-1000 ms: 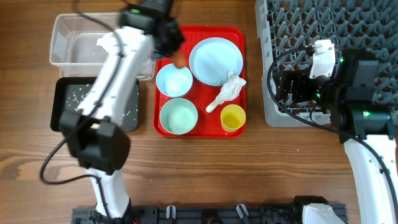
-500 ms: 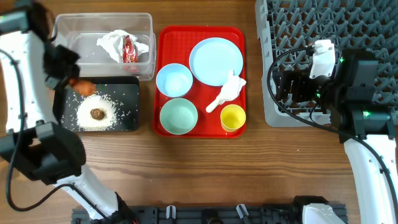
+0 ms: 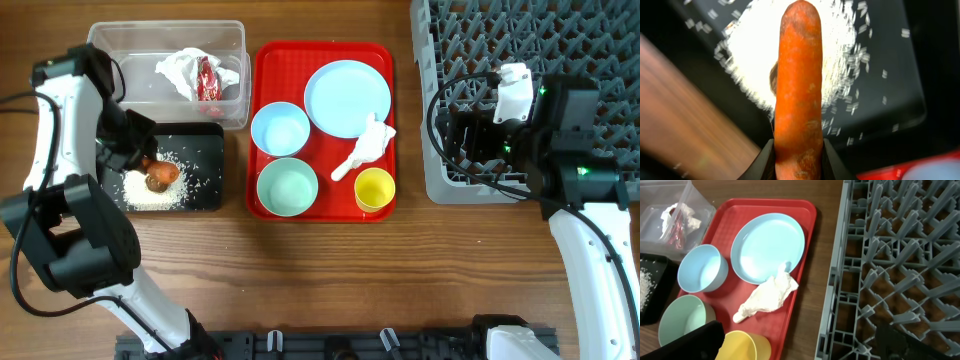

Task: Sort waste into correct bins and load items into the dishwasher rack
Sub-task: 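Carry the carrot to the black tray and release it, then move the left gripper back to the light-blue plate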

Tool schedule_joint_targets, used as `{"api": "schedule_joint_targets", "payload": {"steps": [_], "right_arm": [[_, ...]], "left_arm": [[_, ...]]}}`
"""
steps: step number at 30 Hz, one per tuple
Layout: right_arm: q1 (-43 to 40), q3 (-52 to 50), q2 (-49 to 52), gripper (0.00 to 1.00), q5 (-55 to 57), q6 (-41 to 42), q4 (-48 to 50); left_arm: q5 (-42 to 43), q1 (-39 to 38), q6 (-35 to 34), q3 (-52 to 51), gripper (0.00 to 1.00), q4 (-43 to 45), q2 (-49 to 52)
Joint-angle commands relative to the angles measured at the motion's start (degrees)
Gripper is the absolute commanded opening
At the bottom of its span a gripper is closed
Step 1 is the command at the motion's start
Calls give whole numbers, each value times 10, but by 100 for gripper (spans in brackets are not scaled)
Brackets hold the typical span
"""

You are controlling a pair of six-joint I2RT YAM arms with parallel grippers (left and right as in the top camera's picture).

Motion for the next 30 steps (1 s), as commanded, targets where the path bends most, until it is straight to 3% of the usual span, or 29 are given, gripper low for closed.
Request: {"api": "schedule_joint_targets", "payload": {"steps": [1,6,10,14,17,19,23,30], "right_arm": [[2,10,2,100,3,0,2],[2,10,2,100,3,0,1],[2,10,2,100,3,0,1],[2,10,2,100,3,0,1],[2,10,2,100,3,0,1],[2,10,2,100,3,0,1],[2,10,2,100,3,0,1],[2,10,2,100,1,1,6]], "left_arm": [[7,-3,-68,-57,6,70,-12],[6,-22,-104,-123,7,178,-10],[6,-41,-130,-144,18,218,-10],[6,-40,-130,-144,38,217,-10],[7,-40,-130,-144,62,217,-11],[10,-40,-129,-144,71,217,-11],[33,-40,-108,-142,64,206,-32],[32,-48,-3,-143,70,192,-214]]}}
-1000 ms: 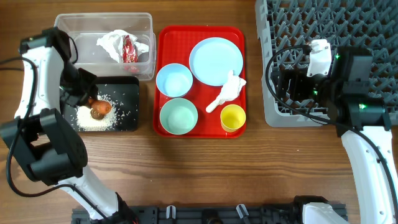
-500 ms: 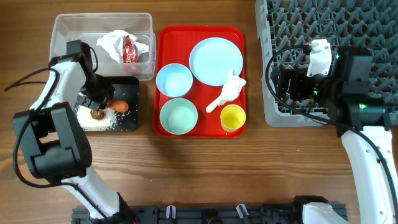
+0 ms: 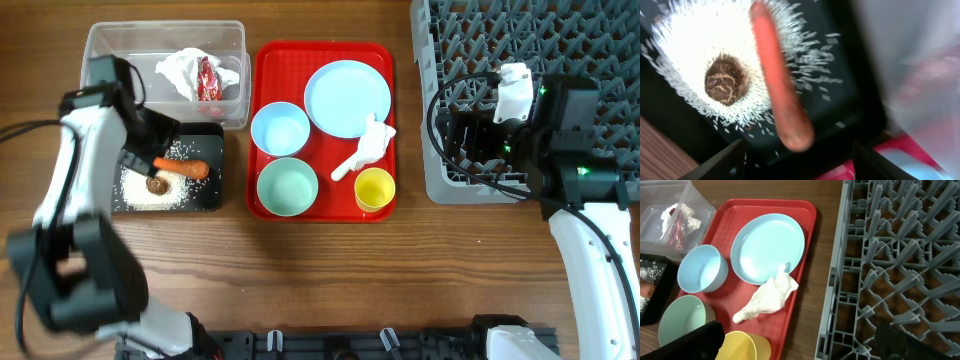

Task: Sort waste into correct bins and load items into the dishwasher rack
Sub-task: 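Move the left gripper back to the light-blue plate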

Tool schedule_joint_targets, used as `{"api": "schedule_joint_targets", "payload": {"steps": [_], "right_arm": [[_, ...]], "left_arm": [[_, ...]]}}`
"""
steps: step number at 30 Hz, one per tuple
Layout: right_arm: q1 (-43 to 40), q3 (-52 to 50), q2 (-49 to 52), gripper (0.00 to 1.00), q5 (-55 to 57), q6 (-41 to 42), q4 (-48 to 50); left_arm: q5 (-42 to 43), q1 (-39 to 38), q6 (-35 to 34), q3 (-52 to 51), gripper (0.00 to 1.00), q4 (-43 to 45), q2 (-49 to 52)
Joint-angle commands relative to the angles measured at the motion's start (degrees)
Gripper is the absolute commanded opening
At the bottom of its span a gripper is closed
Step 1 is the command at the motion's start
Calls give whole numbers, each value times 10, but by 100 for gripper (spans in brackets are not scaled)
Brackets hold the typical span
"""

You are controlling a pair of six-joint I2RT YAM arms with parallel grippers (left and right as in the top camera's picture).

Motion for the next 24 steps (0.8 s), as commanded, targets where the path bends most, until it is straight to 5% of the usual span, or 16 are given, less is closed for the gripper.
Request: {"api": "schedule_joint_targets", "payload": {"steps": [1,7,15,24], "right_arm": [[2,10,2,100,1,1,7],[2,10,2,99,-21,20,46],[2,10,0,100,-31,50,66],[-33,16,-71,100,-15,92,77]], "left_arm": [[4,-13,83,1,71,3,-118],[2,-142,183,0,73,87,-182],[-3,-336,222,26,69,272,-26],[10,-435,303,318,69,138,227]]}}
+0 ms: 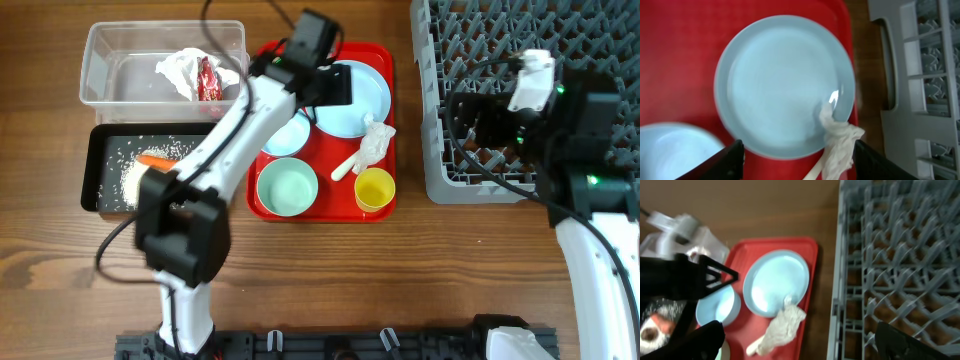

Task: Sort waste into correct bins and load items into the dishwasher rack
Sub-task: 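Move the left gripper back to the light-blue plate, then grasp the white tissue on the plate with the left gripper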

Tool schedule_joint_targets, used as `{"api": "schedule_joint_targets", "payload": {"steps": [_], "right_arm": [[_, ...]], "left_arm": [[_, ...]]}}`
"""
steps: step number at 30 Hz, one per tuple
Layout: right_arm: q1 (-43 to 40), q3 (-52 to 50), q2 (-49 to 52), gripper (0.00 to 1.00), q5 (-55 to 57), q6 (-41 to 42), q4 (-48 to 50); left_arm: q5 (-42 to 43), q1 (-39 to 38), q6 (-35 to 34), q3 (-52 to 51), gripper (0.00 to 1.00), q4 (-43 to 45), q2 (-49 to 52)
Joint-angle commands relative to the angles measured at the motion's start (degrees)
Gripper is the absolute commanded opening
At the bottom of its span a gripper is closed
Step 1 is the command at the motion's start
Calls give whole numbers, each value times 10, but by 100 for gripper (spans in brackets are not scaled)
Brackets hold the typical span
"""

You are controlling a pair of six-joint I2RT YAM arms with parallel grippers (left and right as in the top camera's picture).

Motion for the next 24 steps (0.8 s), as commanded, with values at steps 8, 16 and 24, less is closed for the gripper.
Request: {"api": "schedule_joint_targets", "payload": {"steps": [8,16,24], "right_arm": [[-15,15,-49,100,36,12,-15],[-15,15,-42,100,44,12,-34],[-15,15,-42,100,54,9,-45]], "left_arm": [[6,-97,67,70,76,15,123],[-82,-121,99,70,62,-22,158],[-82,-121,99,70,38,-21,171]]}}
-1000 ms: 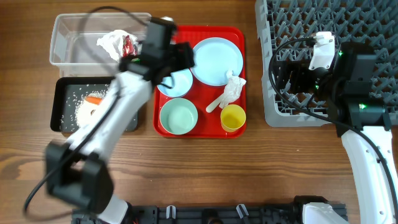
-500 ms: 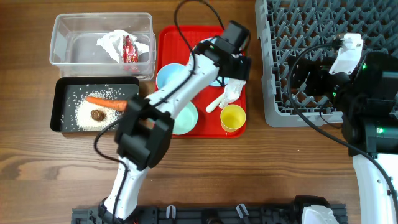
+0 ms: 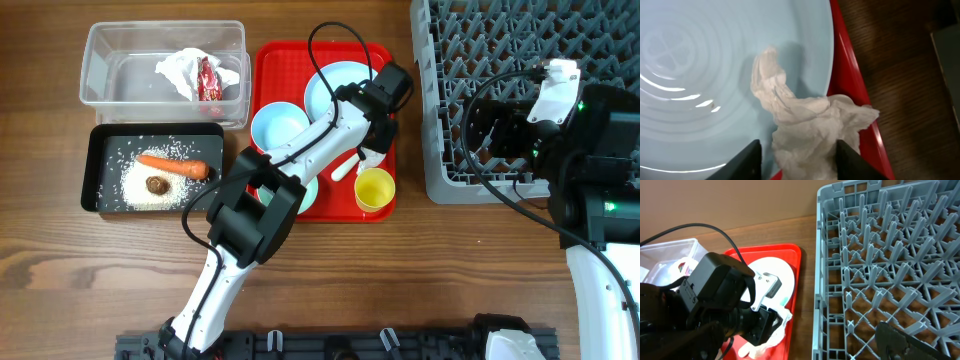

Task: Sort waste into correct bins and load items into the dishwasher rack
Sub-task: 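Grasp the white tissue on the plate with the left gripper, then carry the tissue to the clear plastic bin and release it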

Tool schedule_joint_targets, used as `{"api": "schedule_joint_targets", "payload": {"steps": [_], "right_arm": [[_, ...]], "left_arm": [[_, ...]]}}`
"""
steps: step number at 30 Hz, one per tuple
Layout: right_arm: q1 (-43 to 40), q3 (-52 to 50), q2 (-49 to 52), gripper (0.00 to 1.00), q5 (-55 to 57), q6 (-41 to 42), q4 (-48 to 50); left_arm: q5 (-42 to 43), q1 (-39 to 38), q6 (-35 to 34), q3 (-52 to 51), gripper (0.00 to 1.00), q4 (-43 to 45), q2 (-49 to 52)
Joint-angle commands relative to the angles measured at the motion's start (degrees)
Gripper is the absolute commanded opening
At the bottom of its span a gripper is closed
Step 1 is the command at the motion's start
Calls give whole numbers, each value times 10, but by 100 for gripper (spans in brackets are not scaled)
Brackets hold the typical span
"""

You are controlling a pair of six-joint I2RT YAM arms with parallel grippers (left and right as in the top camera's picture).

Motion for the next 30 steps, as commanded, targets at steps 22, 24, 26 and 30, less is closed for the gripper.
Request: {"api": "schedule_joint_targets", "payload": {"steps": [22,24,26,30], "right_arm": [[-2,10,4,100,12,-6,-1],[-2,10,4,100,12,-7,-1],[-2,10,4,100,12,-7,-1],[-2,10,4,100,12,-7,-1]], "left_arm": [[-9,10,14,21,7,25,-71],[-9,12,15,21,10,25,-71],[-9,11,15,21,16,25,-71],[-9,12,15,21,4,25,-71]]}}
